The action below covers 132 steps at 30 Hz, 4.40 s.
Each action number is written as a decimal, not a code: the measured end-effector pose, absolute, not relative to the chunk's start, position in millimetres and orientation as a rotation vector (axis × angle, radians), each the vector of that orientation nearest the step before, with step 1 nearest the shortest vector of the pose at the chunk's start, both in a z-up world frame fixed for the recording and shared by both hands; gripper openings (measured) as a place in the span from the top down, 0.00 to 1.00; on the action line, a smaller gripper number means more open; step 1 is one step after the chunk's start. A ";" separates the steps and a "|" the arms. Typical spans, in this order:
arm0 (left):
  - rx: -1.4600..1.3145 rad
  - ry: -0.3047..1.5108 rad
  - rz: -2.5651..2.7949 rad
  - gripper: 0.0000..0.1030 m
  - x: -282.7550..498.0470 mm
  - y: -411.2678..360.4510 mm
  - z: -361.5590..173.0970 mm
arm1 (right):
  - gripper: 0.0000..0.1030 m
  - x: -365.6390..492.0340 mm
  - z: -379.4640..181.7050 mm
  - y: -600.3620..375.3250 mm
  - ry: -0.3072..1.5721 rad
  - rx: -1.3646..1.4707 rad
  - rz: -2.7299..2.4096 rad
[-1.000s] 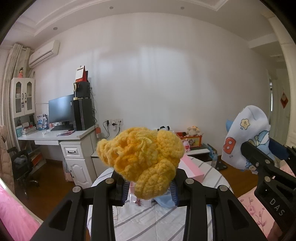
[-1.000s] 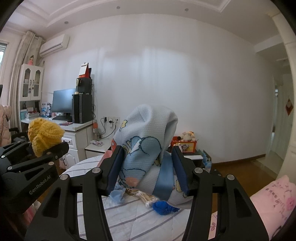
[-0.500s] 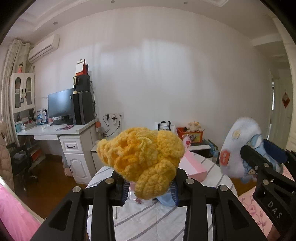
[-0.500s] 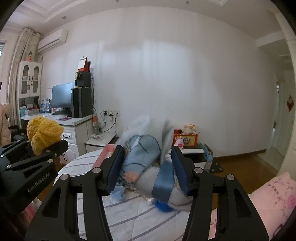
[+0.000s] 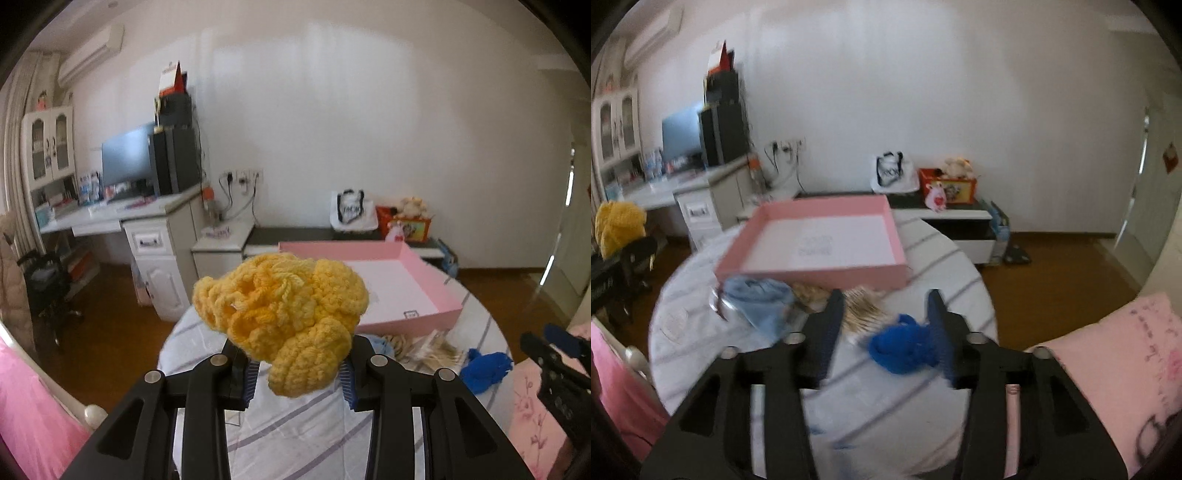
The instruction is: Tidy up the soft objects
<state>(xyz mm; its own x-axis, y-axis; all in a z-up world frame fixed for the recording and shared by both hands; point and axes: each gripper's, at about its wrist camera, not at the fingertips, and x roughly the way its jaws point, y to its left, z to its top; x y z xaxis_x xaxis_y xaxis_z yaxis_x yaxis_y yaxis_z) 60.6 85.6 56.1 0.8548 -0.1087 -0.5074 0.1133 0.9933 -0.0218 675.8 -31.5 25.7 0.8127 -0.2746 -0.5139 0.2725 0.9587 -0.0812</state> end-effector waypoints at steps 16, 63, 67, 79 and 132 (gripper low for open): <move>0.004 0.556 -0.130 0.68 94.8 89.7 74.6 | 0.20 667.9 39.5 -7.4 0.502 -0.100 -0.252; 0.109 0.833 -0.192 0.68 469.7 -16.7 23.2 | 0.78 892.7 -61.3 -108.4 0.904 0.029 -0.306; 0.110 0.847 -0.196 0.68 481.4 -14.6 16.5 | 0.89 893.9 -63.3 -110.1 0.900 0.006 -0.359; 0.091 0.853 -0.177 0.05 490.9 -4.1 3.5 | 0.90 893.6 -60.5 -110.6 0.897 0.018 -0.353; 0.052 0.662 -0.140 0.00 285.3 41.2 64.0 | 0.11 779.0 40.9 -49.2 0.630 -0.044 -0.346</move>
